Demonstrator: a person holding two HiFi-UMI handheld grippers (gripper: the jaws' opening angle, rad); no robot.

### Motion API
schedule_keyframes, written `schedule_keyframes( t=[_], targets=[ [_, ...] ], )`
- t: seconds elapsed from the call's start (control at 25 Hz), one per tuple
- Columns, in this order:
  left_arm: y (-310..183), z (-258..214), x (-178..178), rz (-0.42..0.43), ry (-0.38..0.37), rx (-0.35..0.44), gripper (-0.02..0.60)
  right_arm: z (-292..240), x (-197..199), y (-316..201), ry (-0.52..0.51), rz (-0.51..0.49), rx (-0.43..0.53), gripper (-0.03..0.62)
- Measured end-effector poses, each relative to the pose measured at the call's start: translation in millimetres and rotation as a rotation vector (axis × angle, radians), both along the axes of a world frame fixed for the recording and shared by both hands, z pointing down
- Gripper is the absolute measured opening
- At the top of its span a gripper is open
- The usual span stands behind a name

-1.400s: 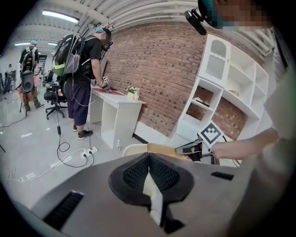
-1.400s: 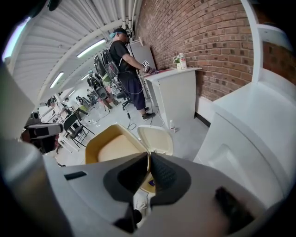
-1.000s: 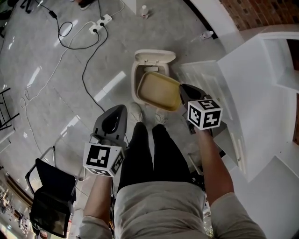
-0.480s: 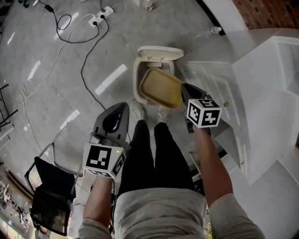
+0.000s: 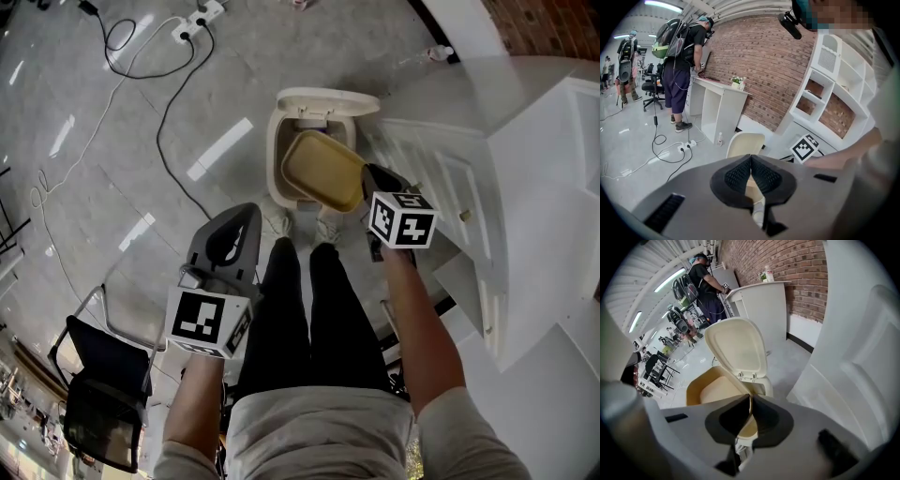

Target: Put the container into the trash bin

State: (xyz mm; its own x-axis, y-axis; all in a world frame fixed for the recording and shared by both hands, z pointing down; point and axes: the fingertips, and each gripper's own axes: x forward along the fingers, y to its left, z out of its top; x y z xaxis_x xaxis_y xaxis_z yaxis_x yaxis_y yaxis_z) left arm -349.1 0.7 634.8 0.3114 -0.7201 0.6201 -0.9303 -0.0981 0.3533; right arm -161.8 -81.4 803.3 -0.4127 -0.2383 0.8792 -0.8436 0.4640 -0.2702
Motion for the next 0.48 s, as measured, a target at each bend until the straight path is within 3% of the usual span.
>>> schedule_keyframes(
  t=[0.48],
  targets=[
    [0.6, 34.5, -0.6, 0.045, 0.013, -0.049, 0.015, 58.4, 6.4, 12.5, 0.069, 0.079, -0.086, 0.04]
  ],
)
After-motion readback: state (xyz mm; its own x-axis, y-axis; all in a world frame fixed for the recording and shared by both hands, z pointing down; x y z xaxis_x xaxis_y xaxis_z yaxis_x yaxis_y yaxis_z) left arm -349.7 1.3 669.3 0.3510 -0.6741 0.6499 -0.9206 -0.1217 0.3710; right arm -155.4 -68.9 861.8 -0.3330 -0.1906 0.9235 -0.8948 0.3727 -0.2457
